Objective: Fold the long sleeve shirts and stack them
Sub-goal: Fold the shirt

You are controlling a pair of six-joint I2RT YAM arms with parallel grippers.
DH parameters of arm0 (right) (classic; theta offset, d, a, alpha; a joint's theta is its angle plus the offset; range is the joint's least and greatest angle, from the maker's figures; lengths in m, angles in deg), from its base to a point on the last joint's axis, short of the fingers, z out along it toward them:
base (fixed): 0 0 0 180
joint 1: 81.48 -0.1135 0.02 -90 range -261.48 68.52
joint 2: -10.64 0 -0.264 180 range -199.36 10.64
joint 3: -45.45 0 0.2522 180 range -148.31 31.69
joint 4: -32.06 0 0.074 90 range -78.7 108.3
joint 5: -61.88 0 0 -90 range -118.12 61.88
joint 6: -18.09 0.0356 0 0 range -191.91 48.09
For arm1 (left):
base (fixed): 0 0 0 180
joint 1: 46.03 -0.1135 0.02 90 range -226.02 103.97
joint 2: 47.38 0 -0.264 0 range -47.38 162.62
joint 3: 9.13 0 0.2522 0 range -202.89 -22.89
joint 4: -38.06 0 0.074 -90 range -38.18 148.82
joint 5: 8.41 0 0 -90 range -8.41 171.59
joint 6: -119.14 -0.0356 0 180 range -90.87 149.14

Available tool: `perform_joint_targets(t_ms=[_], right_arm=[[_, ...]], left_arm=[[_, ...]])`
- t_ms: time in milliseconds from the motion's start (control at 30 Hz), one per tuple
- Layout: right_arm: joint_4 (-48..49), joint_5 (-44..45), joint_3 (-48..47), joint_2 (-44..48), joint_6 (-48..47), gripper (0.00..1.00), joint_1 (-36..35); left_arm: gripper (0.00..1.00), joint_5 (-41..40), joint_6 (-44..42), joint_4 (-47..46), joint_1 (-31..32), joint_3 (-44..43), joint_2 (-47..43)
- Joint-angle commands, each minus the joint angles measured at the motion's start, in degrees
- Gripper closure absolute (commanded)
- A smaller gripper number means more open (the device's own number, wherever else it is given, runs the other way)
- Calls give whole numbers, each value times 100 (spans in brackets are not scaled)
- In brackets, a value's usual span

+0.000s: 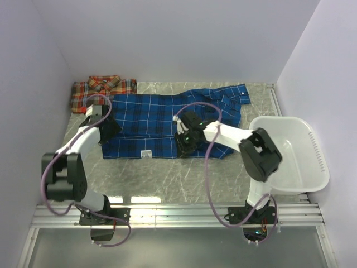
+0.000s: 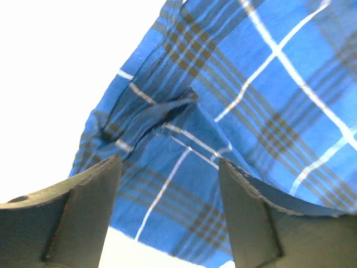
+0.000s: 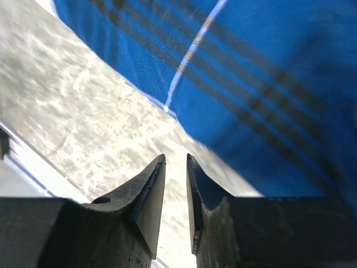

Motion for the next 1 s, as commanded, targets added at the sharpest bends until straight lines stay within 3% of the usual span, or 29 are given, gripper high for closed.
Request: perform_joint_targets(t_ms=[0,133,233,433,733,967], right_arm=[[-42,1009,-92,1074,150,69,313],[-192,1669,-109,1620,405,64,920],[-359,1854,-206,1770,651,53,1552],[-236,1635,-58,1726,889,51,1853],[98,1363,857,1278,995,51,1844],[-51,1205,1104,856,1091,52,1326]], left_arm=[[20,-53,-236,51,-10,183,-740],[9,-8,-438,60,165,166,-1067],[4,219,-465,24,578,43,-1032],[2,571,52,24,1361,-221,-216],[2,387,440,305,1230,235,313],[2,440,502,727,239,974,94]])
